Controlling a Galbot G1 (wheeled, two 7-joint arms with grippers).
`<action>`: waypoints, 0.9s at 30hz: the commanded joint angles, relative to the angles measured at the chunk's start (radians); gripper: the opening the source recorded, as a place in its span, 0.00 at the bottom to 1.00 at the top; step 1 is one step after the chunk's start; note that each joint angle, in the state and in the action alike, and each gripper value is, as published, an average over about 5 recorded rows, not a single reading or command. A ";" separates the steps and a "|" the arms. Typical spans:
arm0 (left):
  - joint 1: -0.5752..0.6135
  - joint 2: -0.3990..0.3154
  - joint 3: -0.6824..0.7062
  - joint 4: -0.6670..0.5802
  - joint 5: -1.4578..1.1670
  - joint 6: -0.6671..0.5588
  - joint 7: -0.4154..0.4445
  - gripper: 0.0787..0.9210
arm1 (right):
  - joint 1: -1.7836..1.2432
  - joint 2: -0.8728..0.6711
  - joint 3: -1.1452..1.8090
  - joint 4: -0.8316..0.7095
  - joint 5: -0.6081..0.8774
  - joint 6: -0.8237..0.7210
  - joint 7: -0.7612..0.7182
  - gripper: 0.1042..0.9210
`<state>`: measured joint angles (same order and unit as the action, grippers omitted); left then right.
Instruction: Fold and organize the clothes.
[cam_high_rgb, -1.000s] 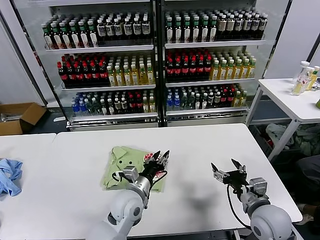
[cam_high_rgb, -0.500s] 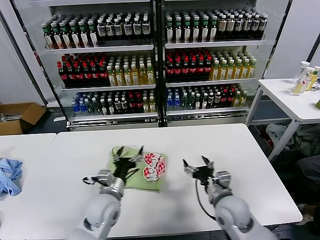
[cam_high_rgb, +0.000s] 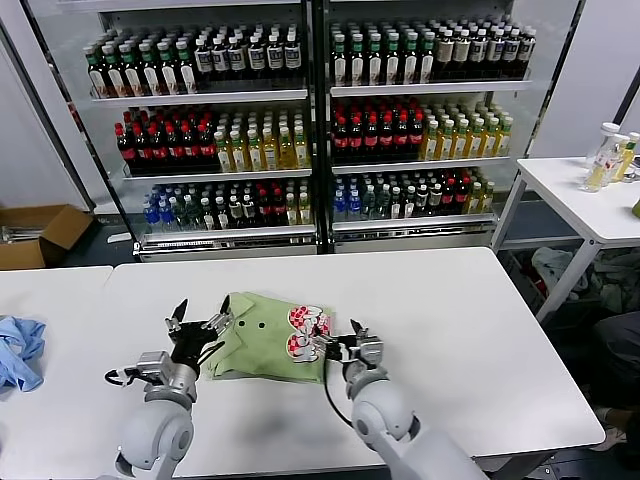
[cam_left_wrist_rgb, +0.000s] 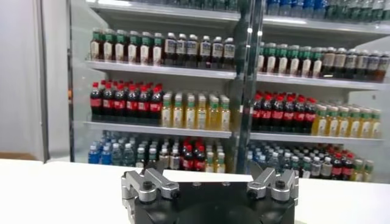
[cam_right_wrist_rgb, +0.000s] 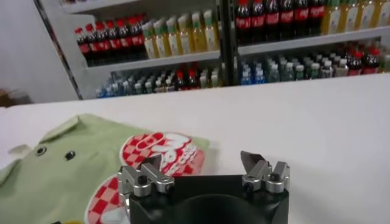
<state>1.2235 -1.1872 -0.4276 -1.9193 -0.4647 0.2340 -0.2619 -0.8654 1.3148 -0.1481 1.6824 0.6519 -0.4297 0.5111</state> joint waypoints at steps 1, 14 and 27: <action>0.038 0.022 -0.053 -0.012 0.003 -0.008 -0.001 0.88 | 0.052 0.089 -0.066 -0.100 0.031 -0.011 0.098 0.84; 0.049 0.021 -0.049 -0.025 -0.021 0.014 0.002 0.88 | 0.059 0.044 -0.048 -0.089 0.063 0.003 0.024 0.39; 0.101 0.017 -0.043 -0.071 -0.032 0.025 0.007 0.88 | 0.103 -0.212 0.065 -0.079 -0.020 0.002 -0.180 0.00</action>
<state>1.2945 -1.1709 -0.4722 -1.9639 -0.4921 0.2499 -0.2567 -0.7861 1.2751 -0.1527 1.6151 0.6757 -0.4318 0.4802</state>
